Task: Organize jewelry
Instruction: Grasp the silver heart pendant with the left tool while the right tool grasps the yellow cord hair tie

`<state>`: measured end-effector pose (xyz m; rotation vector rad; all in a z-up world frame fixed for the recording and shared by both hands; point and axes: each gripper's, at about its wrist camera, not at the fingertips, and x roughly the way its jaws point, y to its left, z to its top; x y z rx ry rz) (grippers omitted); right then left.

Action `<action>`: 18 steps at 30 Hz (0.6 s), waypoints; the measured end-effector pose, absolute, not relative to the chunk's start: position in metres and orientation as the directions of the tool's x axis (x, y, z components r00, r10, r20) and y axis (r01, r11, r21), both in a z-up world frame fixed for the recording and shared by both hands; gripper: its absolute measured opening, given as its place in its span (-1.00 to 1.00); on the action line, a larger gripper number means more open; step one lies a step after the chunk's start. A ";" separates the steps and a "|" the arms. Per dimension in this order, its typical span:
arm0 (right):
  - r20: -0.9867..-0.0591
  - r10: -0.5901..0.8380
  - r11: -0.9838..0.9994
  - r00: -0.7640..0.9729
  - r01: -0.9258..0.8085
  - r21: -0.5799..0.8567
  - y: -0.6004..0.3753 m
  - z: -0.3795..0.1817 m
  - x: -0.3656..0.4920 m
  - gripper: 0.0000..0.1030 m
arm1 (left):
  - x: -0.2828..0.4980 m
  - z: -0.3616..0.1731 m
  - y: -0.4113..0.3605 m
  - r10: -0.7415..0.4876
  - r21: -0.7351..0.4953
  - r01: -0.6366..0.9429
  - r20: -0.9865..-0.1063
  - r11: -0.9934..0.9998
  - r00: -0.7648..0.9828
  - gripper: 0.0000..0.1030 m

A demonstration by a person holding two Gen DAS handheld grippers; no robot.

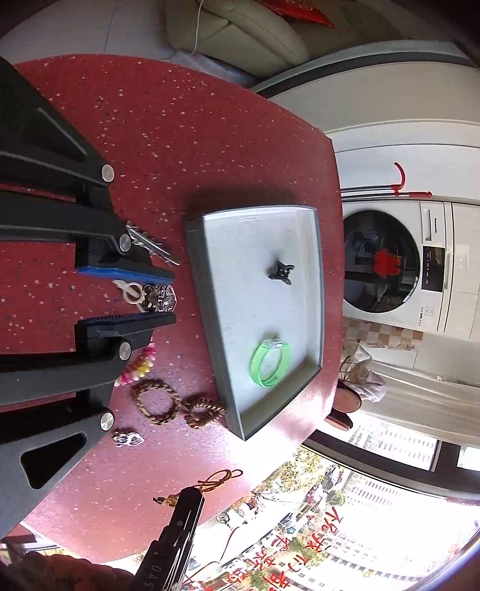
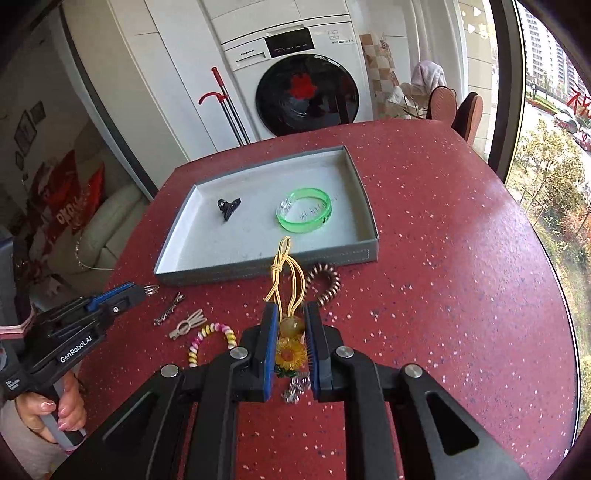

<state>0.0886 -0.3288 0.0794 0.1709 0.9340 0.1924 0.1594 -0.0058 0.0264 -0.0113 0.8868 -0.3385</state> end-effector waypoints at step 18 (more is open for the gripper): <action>-0.894 0.135 0.990 0.427 -0.012 0.144 -0.334 0.025 0.224 -0.69 | 0.299 -0.008 -0.041 -0.213 -0.083 0.264 -0.831 0.961 0.514 -0.35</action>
